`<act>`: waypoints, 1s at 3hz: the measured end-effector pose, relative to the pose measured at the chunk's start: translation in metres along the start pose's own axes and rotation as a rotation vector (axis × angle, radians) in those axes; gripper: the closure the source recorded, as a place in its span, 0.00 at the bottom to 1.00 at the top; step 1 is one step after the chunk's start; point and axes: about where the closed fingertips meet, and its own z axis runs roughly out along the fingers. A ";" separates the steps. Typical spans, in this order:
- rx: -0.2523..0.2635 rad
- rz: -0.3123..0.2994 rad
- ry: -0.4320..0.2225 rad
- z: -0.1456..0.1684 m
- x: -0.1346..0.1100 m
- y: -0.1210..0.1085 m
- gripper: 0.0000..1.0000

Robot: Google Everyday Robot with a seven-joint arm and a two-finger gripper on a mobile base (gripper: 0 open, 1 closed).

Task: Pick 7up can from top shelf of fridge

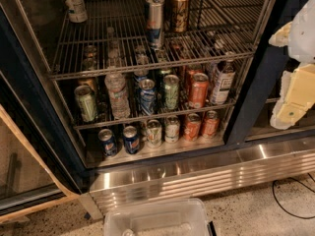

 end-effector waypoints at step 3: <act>0.111 0.083 -0.137 0.018 -0.027 -0.023 0.00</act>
Offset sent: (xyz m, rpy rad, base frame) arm 0.0554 0.0343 -0.0095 0.2129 -0.2107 -0.1174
